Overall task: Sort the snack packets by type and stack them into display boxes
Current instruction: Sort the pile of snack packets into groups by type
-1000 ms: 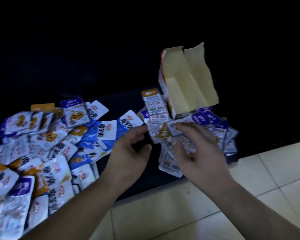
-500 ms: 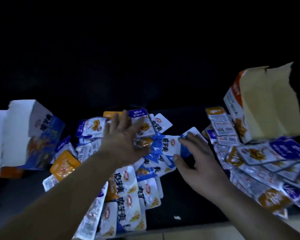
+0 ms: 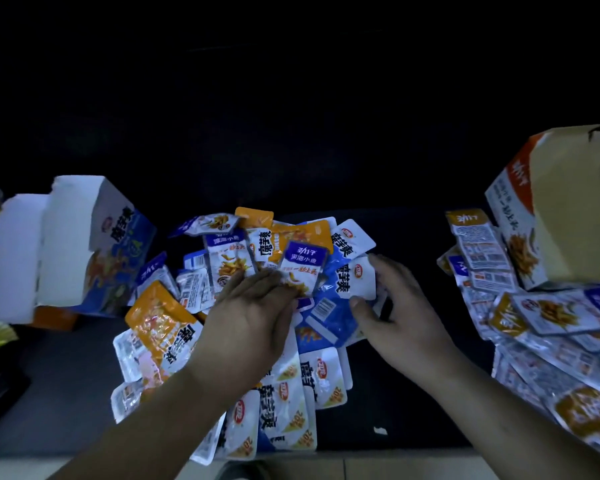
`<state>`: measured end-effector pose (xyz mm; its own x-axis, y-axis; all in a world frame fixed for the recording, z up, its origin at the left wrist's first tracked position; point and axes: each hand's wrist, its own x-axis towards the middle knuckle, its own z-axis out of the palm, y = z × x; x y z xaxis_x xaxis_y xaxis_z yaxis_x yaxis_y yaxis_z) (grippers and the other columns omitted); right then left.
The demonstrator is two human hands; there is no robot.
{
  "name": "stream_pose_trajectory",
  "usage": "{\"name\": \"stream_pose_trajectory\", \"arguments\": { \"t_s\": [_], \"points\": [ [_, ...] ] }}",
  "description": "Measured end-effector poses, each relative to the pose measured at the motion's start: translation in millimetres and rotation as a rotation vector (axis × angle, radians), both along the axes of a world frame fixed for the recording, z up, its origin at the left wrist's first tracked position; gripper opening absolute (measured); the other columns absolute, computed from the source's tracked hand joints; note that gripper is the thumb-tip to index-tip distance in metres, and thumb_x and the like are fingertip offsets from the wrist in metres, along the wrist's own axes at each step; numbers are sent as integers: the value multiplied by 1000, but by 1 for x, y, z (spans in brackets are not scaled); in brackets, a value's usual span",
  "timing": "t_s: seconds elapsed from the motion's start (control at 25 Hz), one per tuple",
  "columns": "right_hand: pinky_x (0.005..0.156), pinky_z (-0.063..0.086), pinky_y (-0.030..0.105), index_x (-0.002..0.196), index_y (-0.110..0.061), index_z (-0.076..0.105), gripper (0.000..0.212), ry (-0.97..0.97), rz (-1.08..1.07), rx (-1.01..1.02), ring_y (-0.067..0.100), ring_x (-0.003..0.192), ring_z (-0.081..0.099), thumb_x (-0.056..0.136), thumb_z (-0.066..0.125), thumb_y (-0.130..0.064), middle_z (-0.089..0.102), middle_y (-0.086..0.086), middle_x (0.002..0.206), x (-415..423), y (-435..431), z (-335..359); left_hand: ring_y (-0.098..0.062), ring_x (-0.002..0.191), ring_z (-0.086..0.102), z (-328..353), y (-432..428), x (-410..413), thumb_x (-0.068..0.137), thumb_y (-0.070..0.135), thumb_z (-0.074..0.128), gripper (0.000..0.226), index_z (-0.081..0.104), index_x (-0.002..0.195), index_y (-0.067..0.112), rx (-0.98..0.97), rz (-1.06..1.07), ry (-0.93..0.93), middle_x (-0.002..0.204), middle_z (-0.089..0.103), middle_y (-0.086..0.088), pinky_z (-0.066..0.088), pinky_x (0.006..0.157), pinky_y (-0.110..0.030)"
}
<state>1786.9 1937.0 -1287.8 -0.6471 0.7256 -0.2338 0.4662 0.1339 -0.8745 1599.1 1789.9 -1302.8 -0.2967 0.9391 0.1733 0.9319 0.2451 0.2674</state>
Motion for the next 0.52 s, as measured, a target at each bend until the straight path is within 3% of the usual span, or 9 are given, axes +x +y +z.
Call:
{"name": "stream_pose_trajectory", "arguments": {
  "t_s": [0.12,0.16,0.24,0.32,0.36,0.44,0.52],
  "points": [
    [76,45,0,133,-36,59,38,72,-160,72,-9,109,57,96,64,-41,55,-19,123,2,0,8,-23,129,62,6,-2,25,104,30,52,33,72,128,22,165,71,-129,133,70,-1,44,113,-53],
    [75,49,4,131,-38,60,35,109,-178,-25,-4,101,63,96,65,-41,63,-15,116,1,-2,11,-20,127,63,9,1,39,103,28,56,31,72,129,24,189,55,-172,133,69,2,46,110,-50],
    [77,60,21,129,-42,59,36,174,-178,-325,4,90,73,96,69,-30,75,-6,105,-7,-7,17,-16,125,62,16,5,60,102,27,60,30,71,131,26,191,-46,-270,133,68,5,51,102,-43],
    [75,63,27,124,-43,60,43,131,-190,-361,4,89,74,97,67,-10,76,-5,105,-10,-7,13,-12,124,62,23,2,62,99,25,63,29,73,127,24,214,-138,-394,134,67,5,54,98,-37],
    [70,61,22,121,-44,60,48,111,-198,-345,0,87,73,97,64,-3,76,-8,103,-10,-8,13,-13,124,62,25,0,51,97,21,64,29,74,124,21,255,-121,-393,133,67,2,56,96,-37],
    [67,57,15,123,-50,53,53,81,-198,-305,-2,86,72,100,60,-3,75,-11,97,-8,-9,11,-25,135,54,26,2,12,96,26,62,37,69,131,18,262,79,-177,145,58,-10,50,106,-49],
    [67,52,8,129,-51,51,52,67,-164,-253,-4,88,70,102,59,-7,76,-15,96,-6,-13,9,-39,155,20,28,12,-34,95,57,51,67,42,156,29,-37,335,1,167,25,-16,23,122,-63]
  ]
}}
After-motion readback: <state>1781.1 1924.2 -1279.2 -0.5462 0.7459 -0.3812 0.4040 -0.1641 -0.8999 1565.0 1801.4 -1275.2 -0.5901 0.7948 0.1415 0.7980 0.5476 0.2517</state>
